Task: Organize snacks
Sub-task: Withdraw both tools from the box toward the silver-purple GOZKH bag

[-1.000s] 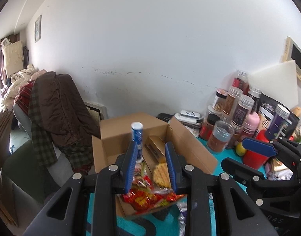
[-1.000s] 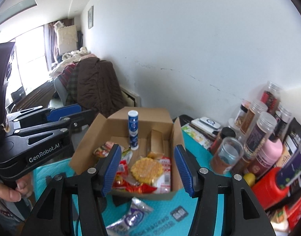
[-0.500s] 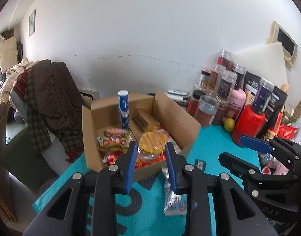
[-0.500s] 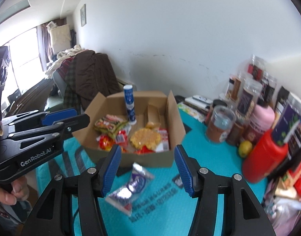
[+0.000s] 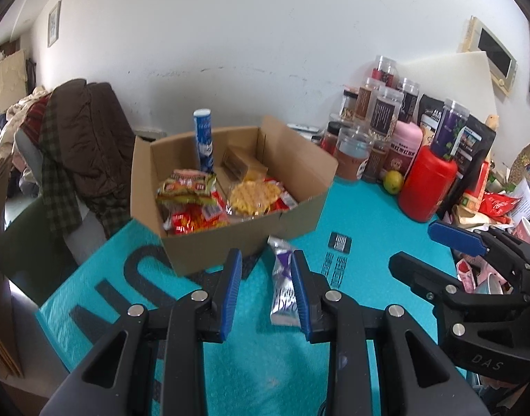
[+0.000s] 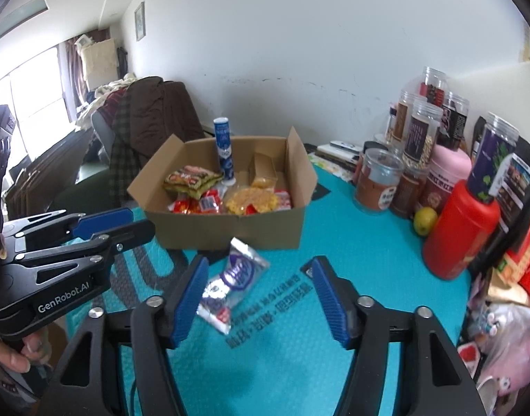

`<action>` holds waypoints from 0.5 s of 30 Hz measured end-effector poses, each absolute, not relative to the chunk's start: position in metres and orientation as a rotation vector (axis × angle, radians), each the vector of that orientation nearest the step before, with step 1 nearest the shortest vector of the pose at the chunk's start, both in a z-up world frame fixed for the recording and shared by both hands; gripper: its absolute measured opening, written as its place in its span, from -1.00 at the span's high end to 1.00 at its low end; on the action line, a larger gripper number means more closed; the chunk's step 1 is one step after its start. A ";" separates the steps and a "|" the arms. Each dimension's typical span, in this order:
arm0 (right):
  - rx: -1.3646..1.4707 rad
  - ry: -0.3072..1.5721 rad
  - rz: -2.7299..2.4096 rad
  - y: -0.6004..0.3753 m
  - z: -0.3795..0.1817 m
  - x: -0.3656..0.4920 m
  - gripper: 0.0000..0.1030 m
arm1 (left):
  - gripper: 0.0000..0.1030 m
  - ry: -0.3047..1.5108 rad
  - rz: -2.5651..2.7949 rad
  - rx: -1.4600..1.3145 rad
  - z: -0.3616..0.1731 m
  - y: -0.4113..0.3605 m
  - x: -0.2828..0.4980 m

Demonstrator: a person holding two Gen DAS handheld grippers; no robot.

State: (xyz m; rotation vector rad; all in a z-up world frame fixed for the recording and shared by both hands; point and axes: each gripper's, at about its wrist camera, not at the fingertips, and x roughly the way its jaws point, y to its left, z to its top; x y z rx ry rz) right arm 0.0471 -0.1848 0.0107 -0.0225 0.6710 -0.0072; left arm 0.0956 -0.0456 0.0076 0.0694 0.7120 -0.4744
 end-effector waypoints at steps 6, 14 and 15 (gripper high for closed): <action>-0.018 0.687 -0.029 -0.187 0.000 0.039 -0.26 | 0.44 0.764 -0.461 0.064 -0.010 -0.046 0.095; -0.014 0.721 -0.061 -0.191 -0.020 0.037 -0.27 | 0.44 0.886 -0.445 0.064 -0.047 -0.052 0.108; -0.015 0.729 -0.066 -0.192 -0.023 0.038 -0.31 | 0.44 0.901 -0.447 0.064 -0.052 -0.054 0.111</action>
